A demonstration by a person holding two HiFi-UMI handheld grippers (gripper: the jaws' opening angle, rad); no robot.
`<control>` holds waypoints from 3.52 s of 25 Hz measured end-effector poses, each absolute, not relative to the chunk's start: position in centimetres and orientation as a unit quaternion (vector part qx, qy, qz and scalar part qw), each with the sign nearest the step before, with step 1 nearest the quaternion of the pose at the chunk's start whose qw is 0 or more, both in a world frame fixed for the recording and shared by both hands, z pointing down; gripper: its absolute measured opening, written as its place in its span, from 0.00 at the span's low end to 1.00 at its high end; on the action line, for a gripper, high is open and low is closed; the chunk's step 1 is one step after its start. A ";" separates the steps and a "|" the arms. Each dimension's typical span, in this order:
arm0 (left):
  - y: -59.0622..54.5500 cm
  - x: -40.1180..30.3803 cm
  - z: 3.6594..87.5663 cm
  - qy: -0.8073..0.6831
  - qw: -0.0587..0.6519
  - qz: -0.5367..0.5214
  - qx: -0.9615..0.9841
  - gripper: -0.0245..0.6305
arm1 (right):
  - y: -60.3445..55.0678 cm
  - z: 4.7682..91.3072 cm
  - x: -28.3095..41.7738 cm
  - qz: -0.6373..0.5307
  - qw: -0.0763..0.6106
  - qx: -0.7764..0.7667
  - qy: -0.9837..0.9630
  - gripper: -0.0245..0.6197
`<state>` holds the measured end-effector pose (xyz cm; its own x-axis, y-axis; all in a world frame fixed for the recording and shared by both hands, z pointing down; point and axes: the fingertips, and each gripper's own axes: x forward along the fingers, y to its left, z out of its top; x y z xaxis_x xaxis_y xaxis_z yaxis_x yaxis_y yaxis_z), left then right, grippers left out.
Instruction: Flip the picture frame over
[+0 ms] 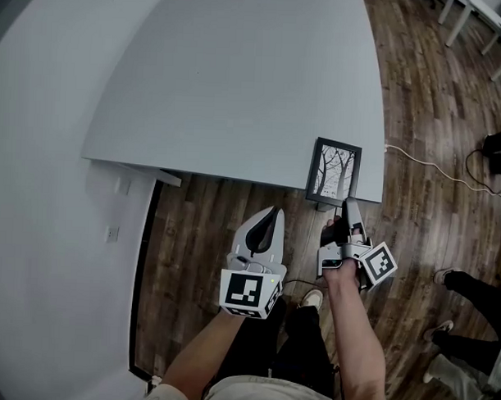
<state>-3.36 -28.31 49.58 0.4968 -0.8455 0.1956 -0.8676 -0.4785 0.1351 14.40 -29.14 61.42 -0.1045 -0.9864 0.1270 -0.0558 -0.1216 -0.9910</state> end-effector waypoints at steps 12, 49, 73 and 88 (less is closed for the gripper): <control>-28.2 -3.2 48.8 -0.498 0.105 0.045 0.860 0.04 | -28.7 60.8 14.9 -0.534 0.413 -0.525 0.518 0.42; -26.2 1.8 35.0 -0.458 0.025 -0.020 0.888 0.04 | -23.3 37.3 21.1 -0.123 0.111 -0.669 0.724 0.30; -22.2 3.1 30.9 -0.436 -0.007 -0.014 0.900 0.04 | -17.3 31.9 19.9 -0.010 -0.039 -0.714 0.699 0.07; -21.6 3.1 31.5 -0.434 -0.005 -0.009 0.901 0.04 | -17.3 32.0 19.3 -0.012 -0.038 -0.706 0.707 0.07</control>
<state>3.11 -21.59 31.49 0.6236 -0.7815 -0.0206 -0.7817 -0.6237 -0.0013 19.29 -17.26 31.97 -0.0003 -0.9975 0.0712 -0.9993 0.0029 0.0366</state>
